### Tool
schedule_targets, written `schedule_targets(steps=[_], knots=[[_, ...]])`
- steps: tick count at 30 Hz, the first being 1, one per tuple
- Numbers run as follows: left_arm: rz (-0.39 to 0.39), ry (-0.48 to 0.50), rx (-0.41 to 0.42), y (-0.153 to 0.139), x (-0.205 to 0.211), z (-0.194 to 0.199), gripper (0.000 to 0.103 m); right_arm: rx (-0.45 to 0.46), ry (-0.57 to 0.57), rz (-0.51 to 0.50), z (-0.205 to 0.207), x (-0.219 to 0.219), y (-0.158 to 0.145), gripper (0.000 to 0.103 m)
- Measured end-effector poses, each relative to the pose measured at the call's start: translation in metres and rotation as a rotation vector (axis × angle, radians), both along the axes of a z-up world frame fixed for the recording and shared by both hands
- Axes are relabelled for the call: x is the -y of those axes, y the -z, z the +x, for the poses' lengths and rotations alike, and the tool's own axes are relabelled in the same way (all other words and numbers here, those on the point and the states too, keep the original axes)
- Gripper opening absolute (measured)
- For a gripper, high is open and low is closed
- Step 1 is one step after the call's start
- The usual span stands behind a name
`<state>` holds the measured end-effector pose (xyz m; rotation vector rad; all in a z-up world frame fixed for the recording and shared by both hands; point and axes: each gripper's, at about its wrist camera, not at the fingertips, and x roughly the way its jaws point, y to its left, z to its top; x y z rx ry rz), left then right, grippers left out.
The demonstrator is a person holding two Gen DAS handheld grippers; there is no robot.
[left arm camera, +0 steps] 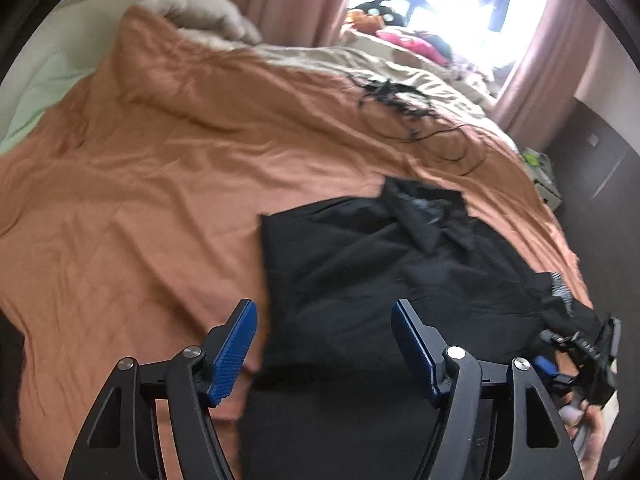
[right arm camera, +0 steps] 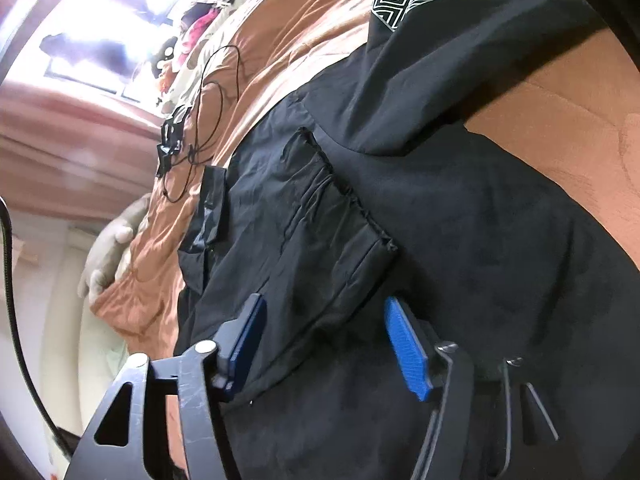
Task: Fold large clothes
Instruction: 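Move the right tool to the sleeve with the patterned cuff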
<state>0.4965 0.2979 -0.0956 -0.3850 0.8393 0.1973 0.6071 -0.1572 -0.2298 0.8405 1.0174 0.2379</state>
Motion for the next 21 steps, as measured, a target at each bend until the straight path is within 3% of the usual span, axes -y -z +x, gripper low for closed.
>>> schedule_targets(steps=[4, 6, 9, 12, 17, 19, 21], knots=[[-0.001, -0.012, -0.045, 0.031, -0.007, -0.002, 0.069, 0.004, 0.005, 0.019, 0.006, 0.0, 0.005, 0.043], [-0.01, -0.008, -0.079, 0.05, -0.007, 0.002, 0.062, 0.005, 0.013, 0.027, 0.009, 0.002, 0.009, 0.024], [-0.009, -0.009, -0.122, 0.07, -0.005, 0.008, 0.052, 0.007, 0.026, 0.059, 0.012, 0.005, 0.018, 0.011], [-0.018, -0.014, -0.166, 0.089, -0.004, 0.011, 0.039, 0.015, 0.052, 0.096, 0.012, 0.009, 0.023, 0.01], [-0.023, -0.044, -0.191, 0.101, -0.007, 0.01, 0.039, 0.036, 0.041, 0.096, 0.018, 0.007, 0.02, 0.01], [-0.017, -0.056, -0.197, 0.097, -0.006, 0.008, 0.039, -0.004, 0.039, 0.096, 0.017, 0.009, 0.02, 0.012], [0.007, -0.072, -0.2, 0.088, -0.003, 0.004, 0.039, -0.028, 0.048, 0.123, 0.013, 0.016, 0.017, 0.03]])
